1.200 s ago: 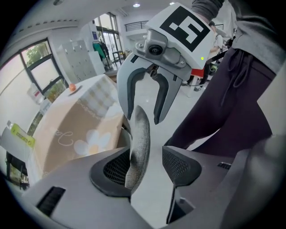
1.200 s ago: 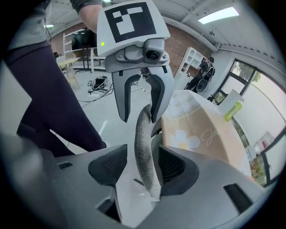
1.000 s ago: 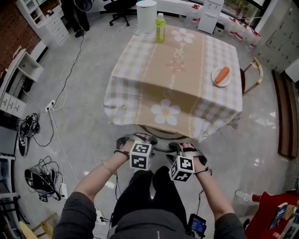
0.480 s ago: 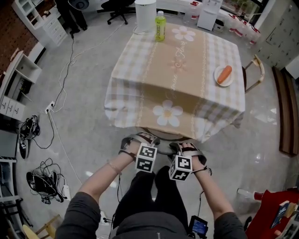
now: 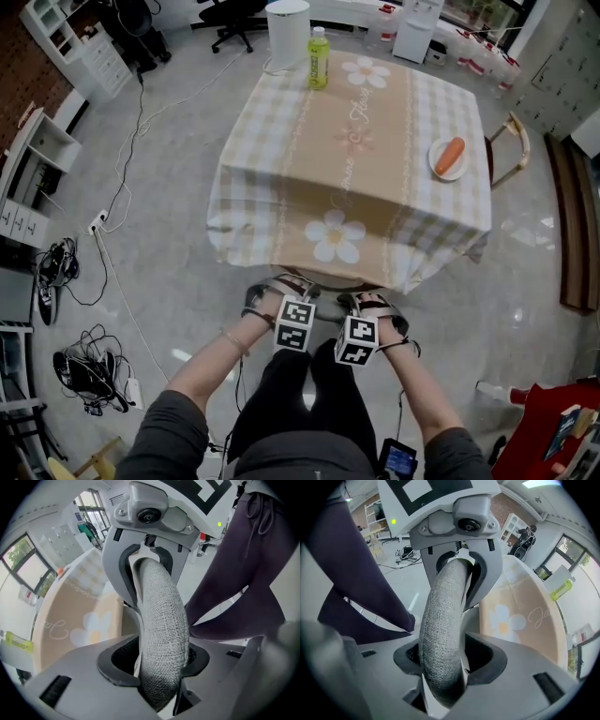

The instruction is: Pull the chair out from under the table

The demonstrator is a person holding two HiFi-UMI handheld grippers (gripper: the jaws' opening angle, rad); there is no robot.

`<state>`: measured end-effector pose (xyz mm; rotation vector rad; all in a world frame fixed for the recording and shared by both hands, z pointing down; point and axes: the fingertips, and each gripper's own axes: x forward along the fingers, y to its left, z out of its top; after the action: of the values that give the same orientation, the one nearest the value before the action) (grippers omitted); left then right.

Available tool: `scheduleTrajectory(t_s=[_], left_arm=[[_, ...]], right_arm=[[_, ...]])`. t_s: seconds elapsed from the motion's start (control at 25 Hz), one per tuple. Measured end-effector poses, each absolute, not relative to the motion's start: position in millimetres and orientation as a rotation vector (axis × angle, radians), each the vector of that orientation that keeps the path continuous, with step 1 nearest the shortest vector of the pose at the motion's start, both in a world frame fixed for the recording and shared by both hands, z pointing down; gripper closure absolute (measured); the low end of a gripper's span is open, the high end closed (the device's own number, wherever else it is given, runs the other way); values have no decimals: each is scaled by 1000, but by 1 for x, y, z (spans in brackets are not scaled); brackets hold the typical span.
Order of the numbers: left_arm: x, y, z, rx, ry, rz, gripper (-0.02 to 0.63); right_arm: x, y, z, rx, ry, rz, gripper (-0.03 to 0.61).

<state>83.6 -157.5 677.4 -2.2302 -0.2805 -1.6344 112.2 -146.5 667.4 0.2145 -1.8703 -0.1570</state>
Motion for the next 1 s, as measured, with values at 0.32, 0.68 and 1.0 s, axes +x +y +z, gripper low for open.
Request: scheduleTrajectory(t_s=[0.32, 0.68, 1.0], left_arm=[[85, -158, 688, -2164, -322, -1611, 467], [84, -156, 691, -2149, -362, -1610, 503], [84, -155, 688, -2155, -362, -1623, 514]], right_arm=[[112, -151, 678, 217, -1892, -93, 393], [111, -147, 683, 161, -1856, -143, 477], [112, -146, 681, 159, -1852, -152, 490]])
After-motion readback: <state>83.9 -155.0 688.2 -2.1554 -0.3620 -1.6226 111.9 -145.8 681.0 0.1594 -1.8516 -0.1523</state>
